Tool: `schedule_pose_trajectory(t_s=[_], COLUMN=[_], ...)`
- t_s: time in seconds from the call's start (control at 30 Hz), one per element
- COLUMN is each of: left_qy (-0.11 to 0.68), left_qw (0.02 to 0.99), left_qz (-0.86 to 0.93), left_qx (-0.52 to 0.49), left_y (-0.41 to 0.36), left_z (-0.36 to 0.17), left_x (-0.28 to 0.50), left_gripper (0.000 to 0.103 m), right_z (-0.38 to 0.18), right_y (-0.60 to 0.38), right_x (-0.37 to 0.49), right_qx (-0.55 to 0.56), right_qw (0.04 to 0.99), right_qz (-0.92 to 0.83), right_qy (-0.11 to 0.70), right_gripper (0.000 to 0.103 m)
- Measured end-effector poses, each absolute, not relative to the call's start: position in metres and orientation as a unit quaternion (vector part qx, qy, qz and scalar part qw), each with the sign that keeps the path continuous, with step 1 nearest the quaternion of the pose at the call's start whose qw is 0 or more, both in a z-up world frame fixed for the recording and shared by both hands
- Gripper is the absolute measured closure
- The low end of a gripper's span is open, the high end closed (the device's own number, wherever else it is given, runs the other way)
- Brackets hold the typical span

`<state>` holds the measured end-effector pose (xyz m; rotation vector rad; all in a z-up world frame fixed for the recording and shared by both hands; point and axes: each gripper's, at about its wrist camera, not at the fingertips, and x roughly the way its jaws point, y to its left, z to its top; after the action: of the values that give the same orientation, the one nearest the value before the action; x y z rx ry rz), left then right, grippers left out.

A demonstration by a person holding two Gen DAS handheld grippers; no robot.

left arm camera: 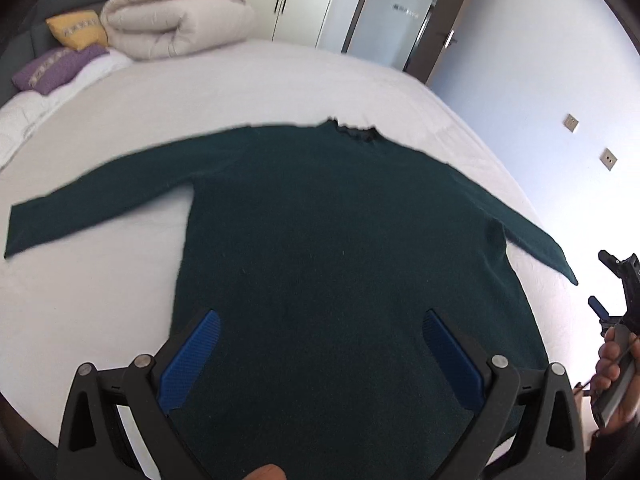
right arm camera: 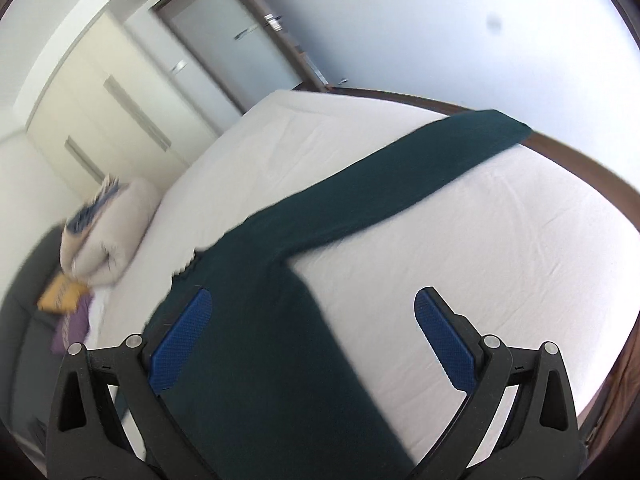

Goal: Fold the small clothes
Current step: 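Grasp a sweater sleeve cuff with the right gripper and lift it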

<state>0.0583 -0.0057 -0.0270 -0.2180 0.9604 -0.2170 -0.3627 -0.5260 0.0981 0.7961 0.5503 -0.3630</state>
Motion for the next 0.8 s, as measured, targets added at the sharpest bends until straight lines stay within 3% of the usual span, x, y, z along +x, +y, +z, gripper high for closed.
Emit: schedule_pose_trajectory(t_s=[0.13, 0.3, 0.8], left_qy=[0.459, 0.495, 0.491], left_qw=[0.878, 0.849, 0.813], left_qz=[-0.091, -0.143, -0.221], left_qx=[-0.105, -0.116, -0.221], left_y=[-0.013, -0.036, -0.05], left_z=[-0.035, -0.052, -0.064], left_x=[0.074, 0.1, 0.145], left_gripper=[0.0, 0.0, 0.0], right_z=[0.06, 0.01, -0.004], right_y=[-0.637, -0.713, -0.771], right_x=[-0.379, -0.371, -0.283], right_qx=[0.528, 0.629, 0.635], right_qw=[0.799, 0.73, 0.736], right_qz=[-0.209, -0.196, -0.176], right_qy=[0.199, 0.181, 0.155], right_gripper=[0.0, 0.0, 0.001])
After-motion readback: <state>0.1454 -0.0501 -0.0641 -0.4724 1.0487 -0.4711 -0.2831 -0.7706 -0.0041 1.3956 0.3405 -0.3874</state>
